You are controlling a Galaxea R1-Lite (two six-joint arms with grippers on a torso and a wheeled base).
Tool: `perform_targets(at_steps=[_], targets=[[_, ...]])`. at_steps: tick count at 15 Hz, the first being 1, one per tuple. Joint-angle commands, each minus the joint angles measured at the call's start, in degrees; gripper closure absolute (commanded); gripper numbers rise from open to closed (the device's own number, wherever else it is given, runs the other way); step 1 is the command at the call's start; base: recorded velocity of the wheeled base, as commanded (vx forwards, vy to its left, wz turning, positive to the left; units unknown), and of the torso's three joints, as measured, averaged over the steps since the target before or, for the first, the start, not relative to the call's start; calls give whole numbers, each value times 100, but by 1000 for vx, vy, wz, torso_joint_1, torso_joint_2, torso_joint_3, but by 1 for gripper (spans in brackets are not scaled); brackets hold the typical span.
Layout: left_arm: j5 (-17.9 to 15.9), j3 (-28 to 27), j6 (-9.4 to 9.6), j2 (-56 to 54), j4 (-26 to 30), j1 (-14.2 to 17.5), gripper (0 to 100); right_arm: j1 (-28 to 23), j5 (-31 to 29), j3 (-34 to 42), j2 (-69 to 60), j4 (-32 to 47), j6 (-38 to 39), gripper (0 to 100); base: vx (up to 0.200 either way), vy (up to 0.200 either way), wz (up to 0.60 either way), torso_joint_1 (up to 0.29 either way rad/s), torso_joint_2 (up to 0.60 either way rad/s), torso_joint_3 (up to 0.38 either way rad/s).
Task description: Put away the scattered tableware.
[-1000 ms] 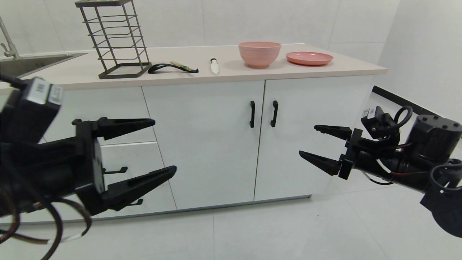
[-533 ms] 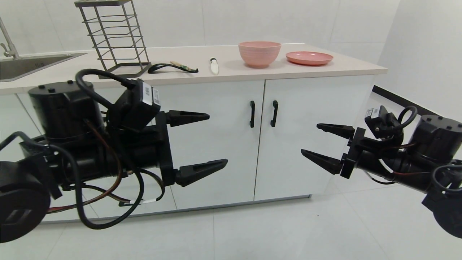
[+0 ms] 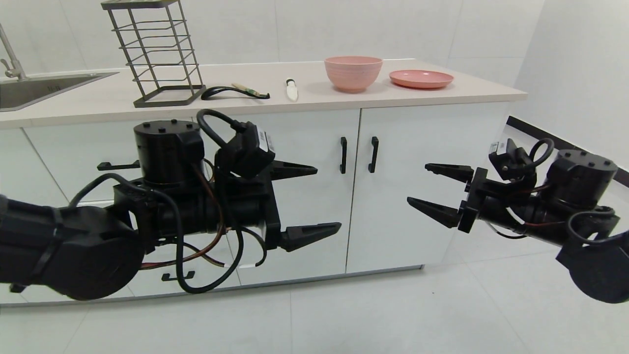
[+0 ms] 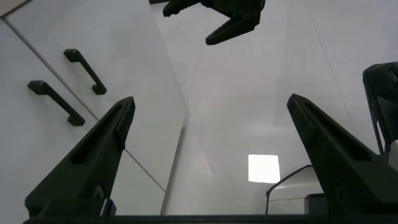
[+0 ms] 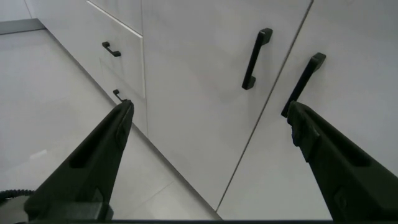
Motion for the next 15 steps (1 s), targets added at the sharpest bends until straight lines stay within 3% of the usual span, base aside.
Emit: perform_targets(at_steps=[1,3,7,15], targets=[[2,-241,-58,384,-9,-29,0,-114,106,-512,657,1,-6,0,0,0,0,0,0,0],[2,-469,-208,533,-9,-117,0,-131,115,-1030,1228,-26,-6,0,0,0,0,0,0,0],[90,-847,-243,806,18,-267,0,-114,194,-1962,2151,-325,38,0,0,0,0,0,0,0],[116,-645,-234,823,-35,-328,0,-79,290,-3588,3259,-342,99,0,0,0,0,0,0,0]])
